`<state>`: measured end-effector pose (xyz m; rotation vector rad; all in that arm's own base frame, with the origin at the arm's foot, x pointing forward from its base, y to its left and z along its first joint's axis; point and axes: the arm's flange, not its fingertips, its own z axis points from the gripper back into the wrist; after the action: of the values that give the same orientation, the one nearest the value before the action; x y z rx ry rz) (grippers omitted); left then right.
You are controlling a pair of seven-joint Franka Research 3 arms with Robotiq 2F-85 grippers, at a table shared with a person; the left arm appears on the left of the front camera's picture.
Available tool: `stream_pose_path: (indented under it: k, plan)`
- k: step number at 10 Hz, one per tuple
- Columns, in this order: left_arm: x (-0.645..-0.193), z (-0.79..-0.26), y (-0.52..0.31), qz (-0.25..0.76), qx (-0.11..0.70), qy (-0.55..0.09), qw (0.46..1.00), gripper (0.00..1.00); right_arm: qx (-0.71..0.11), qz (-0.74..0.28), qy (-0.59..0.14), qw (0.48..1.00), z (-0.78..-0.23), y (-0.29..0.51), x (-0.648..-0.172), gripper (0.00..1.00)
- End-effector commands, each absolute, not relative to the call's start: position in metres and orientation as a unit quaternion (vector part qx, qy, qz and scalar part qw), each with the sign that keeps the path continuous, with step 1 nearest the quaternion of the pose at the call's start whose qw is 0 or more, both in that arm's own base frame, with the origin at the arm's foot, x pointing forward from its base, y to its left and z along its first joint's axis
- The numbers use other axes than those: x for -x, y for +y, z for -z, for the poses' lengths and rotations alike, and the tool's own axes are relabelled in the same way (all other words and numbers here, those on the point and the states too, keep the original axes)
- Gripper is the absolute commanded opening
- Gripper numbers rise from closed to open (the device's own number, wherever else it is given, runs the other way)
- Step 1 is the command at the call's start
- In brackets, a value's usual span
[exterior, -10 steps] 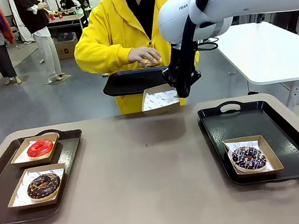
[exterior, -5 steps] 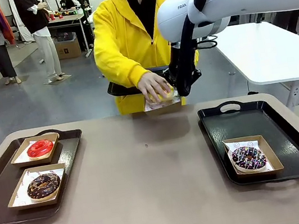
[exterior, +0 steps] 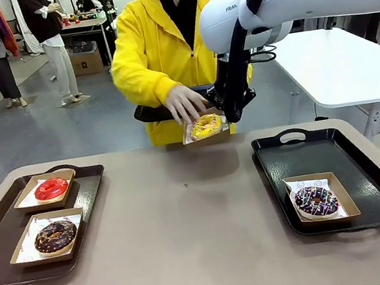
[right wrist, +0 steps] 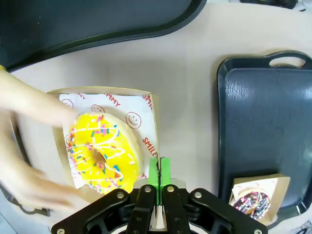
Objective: Individually package the donuts and arrange them on the tray.
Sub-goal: Place the picked Paper togo box on the Handle tray.
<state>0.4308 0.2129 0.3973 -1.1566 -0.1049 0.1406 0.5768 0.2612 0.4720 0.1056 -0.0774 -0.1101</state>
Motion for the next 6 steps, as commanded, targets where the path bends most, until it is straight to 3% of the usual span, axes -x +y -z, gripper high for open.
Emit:
stream_pose_path:
  k: [1,6]
  plan:
    - [-0.4276,-0.4002,0.2143,-0.064,0.541,-0.050,0.837,1.00,-0.060,0.065,-0.043,0.995,-0.4710,0.2612,-0.5722,0.00]
    - [-0.4276,-0.4002,0.2143,-0.064,0.541,-0.050,0.837,1.00,-0.060,0.065,-0.043,0.995,-0.4710,0.2612,-0.5722,0.00]
